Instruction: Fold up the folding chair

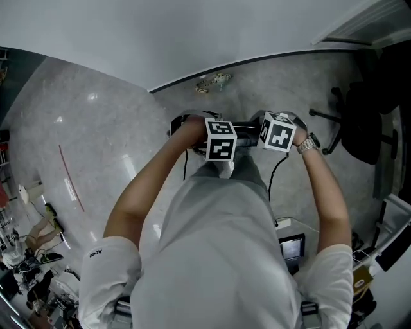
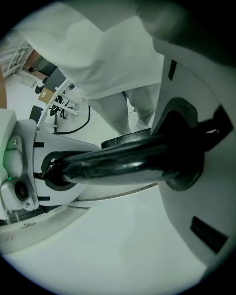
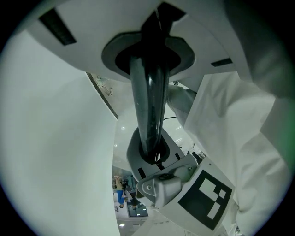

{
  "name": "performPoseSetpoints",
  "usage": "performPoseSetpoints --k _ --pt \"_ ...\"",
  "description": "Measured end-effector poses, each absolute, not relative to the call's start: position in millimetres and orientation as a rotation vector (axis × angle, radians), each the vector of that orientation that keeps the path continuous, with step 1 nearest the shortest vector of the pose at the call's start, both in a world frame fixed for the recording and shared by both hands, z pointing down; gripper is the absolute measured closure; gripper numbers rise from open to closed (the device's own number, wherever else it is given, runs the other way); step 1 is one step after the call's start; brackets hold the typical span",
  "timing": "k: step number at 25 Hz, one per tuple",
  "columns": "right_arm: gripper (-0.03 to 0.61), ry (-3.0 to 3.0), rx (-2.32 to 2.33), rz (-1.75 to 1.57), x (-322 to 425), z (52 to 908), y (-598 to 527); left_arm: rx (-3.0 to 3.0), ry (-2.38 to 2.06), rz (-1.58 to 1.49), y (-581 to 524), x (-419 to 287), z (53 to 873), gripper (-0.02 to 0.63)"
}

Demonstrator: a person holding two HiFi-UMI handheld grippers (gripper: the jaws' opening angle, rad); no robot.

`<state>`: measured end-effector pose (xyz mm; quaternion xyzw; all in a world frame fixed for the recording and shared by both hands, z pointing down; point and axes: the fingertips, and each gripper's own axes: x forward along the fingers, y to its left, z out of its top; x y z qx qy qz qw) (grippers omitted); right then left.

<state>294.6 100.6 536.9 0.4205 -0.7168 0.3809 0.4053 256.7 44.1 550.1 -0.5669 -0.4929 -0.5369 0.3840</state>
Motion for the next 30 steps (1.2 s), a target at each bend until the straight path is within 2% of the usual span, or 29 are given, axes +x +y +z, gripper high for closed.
performPoseSetpoints --k 7,13,30 --pt "0.52 -1.818 1.047 0.999 313.6 541.1 86.8 -1.525 -1.19 -1.466 30.3 280.0 555.2 0.543" --pt "0.52 -1.824 1.047 0.989 330.6 543.8 123.7 -1.517 -1.202 -1.452 67.2 297.0 557.6 0.545" --pt "0.52 -1.822 1.05 0.904 281.7 531.8 72.6 -1.576 -1.123 -1.548 19.2 250.7 553.5 0.546"
